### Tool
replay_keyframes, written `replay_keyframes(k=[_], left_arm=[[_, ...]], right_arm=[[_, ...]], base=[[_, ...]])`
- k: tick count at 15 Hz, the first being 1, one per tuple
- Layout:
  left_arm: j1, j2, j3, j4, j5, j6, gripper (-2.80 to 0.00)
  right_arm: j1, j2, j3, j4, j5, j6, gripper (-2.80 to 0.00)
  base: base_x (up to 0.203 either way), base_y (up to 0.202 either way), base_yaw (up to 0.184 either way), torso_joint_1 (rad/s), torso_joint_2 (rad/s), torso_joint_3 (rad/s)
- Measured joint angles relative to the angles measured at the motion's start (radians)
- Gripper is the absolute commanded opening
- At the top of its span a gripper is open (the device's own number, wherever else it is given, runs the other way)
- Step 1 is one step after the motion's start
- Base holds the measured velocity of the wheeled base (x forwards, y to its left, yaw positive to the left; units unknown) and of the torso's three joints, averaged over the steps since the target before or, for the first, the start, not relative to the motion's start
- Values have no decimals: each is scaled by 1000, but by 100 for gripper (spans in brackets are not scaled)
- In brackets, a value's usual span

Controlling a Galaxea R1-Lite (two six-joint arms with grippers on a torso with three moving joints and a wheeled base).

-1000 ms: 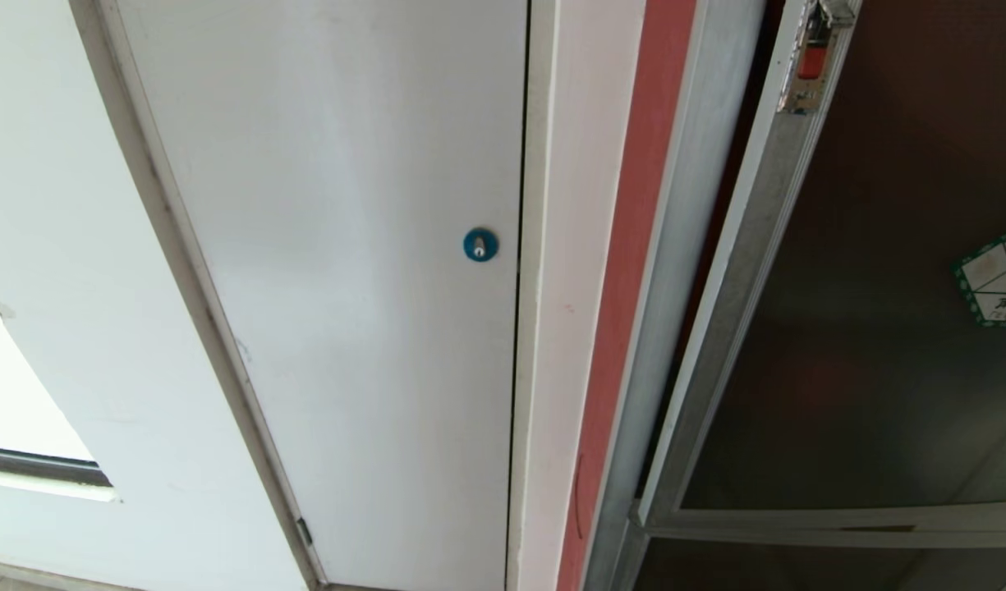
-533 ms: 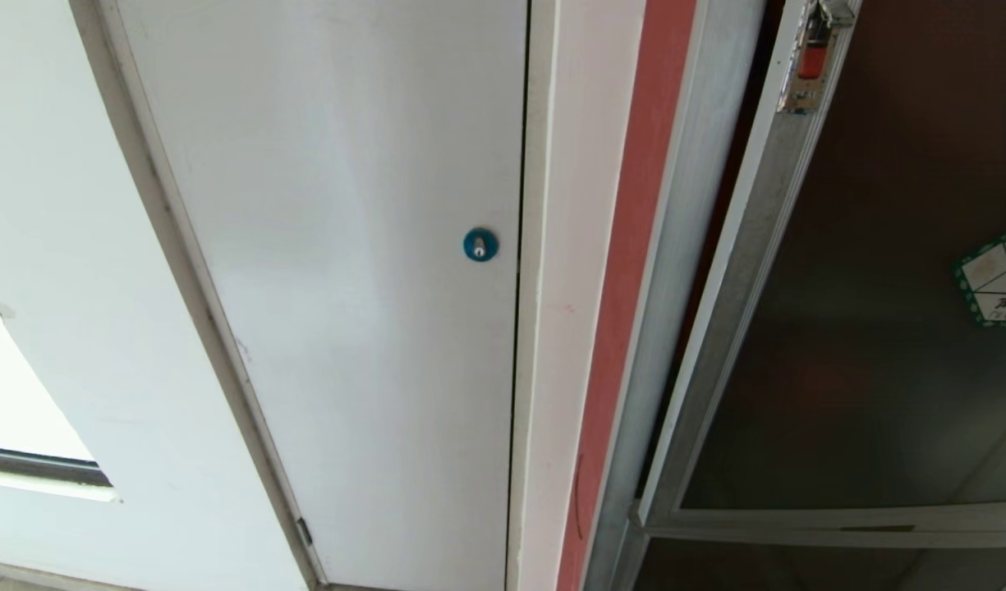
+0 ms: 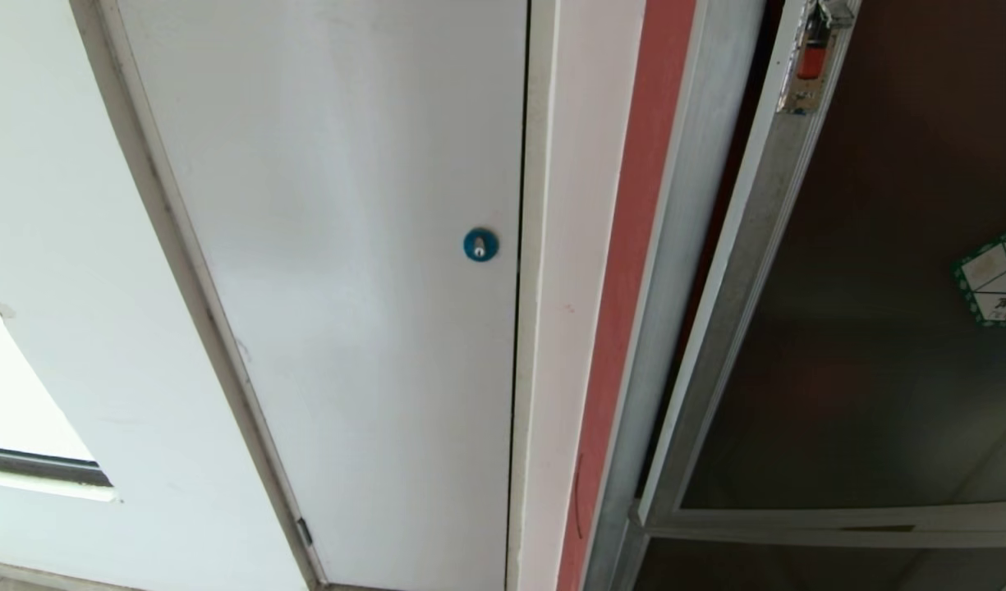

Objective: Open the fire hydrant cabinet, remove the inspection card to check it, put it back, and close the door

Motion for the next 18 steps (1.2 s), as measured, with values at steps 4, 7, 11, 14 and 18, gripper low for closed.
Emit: replay_keyframes(k=[4,7,11,14,18], left_arm=[[-47,352,-257,-5,-245,-96,-280],[-153,634,-451,-26,-410,-196,-280],[-293,951,-612,-169,-573,-248,-280],[-383,1146,-668,-354,-604,-258,-280],[-490,1353,-782,-441,-509,-258,-280]], right_arm=[[0,0,0,0,0,0,-280],[0,0,0,0,0,0,-280],[0,0,0,0,0,0,-280],[-1,0,0,0,0,0,-280],[0,0,0,0,1,0,-280]], base=[[0,0,0,0,0,0],[0,0,0,0,0,0],[0,0,0,0,0,0],[0,0,0,0,0,0],[0,0,0,0,0,0]])
